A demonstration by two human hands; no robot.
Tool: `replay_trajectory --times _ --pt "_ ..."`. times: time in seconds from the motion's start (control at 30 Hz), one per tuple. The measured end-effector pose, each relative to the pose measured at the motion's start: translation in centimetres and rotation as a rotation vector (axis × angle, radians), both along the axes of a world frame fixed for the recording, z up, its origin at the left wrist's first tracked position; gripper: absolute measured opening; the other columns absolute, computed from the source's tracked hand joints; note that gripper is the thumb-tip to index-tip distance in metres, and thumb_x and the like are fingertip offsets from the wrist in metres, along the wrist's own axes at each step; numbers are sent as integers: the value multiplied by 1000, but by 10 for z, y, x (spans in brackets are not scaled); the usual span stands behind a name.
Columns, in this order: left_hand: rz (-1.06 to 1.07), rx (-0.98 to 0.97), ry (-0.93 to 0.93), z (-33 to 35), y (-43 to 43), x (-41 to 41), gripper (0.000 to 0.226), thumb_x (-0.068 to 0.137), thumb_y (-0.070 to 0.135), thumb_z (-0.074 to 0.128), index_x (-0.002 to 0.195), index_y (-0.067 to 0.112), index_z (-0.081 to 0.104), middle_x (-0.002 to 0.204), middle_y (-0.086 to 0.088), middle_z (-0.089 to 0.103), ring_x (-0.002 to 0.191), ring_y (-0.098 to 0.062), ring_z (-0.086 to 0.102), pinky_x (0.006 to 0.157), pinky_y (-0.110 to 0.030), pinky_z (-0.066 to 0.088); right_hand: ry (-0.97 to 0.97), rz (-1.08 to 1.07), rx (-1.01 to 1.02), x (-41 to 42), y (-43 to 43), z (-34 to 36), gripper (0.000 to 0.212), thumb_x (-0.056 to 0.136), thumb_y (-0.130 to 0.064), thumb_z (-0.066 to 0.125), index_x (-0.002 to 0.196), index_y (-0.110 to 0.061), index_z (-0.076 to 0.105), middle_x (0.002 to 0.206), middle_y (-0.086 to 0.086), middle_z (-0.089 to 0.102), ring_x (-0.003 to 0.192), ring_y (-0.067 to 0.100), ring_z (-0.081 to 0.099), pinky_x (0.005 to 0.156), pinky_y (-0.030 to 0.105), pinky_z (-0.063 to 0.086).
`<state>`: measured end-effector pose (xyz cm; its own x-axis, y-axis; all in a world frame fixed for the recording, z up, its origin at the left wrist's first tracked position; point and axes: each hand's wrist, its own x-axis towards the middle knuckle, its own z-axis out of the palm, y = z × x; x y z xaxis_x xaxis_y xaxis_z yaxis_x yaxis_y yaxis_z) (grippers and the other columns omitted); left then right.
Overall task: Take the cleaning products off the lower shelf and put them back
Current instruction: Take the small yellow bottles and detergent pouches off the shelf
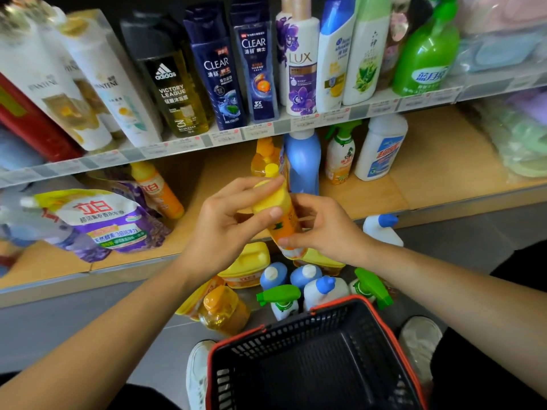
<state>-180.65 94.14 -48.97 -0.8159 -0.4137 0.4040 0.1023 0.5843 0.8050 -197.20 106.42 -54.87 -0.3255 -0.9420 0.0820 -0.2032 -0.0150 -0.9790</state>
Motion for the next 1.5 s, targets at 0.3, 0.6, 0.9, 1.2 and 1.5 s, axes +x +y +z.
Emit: replay_trajectory --times 0.3,0.6,0.9,1.2,1.5 --pt "66 -52 140 1 2 10 35 79 14 81 110 0 73 124 -12 70 116 -21 69 88 -44 61 -59 34 -24 6 -3 5 61 73 -10 87 127 -26 63 115 -2 74 108 21 69 93 43 57" --pt "148 613 126 9 0 5 9 71 25 81 77 18 80 90 -6 79 87 -19 75 71 -31 61 -82 53 -28 7 -3 5 58 73 -22 86 124 -39 64 116 -8 73 110 15 69 92 32 56" --pt "115 651 8 3 -13 6 25 94 12 60 117 15 70 119 -2 75 115 -19 69 84 -34 60 -124 55 4 4 -2 2 54 76 -6 84 122 -27 64 115 -9 74 108 11 69 90 21 53" --pt "24 730 -198 0 -15 5 42 94 36 56 130 18 65 127 -10 68 121 -28 63 103 -43 49 -135 79 -1 7 -4 8 45 79 -8 81 117 -28 67 112 -10 75 104 9 70 86 20 54" --pt "271 663 -176 -4 -19 1 27 96 19 64 102 -6 73 105 -20 74 88 -22 69 71 -28 60 -36 149 88 15 3 1 53 79 -13 84 128 -19 65 105 -11 76 95 3 71 81 20 56"
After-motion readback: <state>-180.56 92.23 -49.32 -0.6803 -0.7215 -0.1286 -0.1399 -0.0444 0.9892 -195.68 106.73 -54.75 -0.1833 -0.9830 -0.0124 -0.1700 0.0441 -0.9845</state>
